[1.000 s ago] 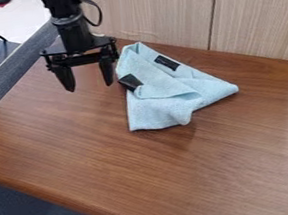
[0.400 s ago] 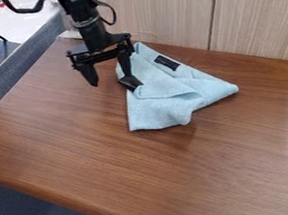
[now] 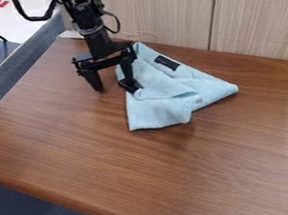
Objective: Unfold the cloth into the left to right
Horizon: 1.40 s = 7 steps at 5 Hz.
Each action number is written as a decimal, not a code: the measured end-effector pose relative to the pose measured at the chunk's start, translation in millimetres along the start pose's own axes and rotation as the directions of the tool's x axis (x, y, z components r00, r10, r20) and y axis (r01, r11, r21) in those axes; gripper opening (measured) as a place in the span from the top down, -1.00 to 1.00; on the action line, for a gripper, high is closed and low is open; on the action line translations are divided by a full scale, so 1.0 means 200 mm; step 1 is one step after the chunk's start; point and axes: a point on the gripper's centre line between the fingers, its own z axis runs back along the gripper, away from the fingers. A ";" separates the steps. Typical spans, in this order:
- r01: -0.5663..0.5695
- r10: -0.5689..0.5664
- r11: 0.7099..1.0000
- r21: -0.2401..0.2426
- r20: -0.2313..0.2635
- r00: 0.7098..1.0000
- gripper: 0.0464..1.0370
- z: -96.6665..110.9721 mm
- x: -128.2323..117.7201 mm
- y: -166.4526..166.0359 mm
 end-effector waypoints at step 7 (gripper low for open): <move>0.002 -0.009 0.995 0.103 0.071 0.997 0.98 0.25 -0.09 0.06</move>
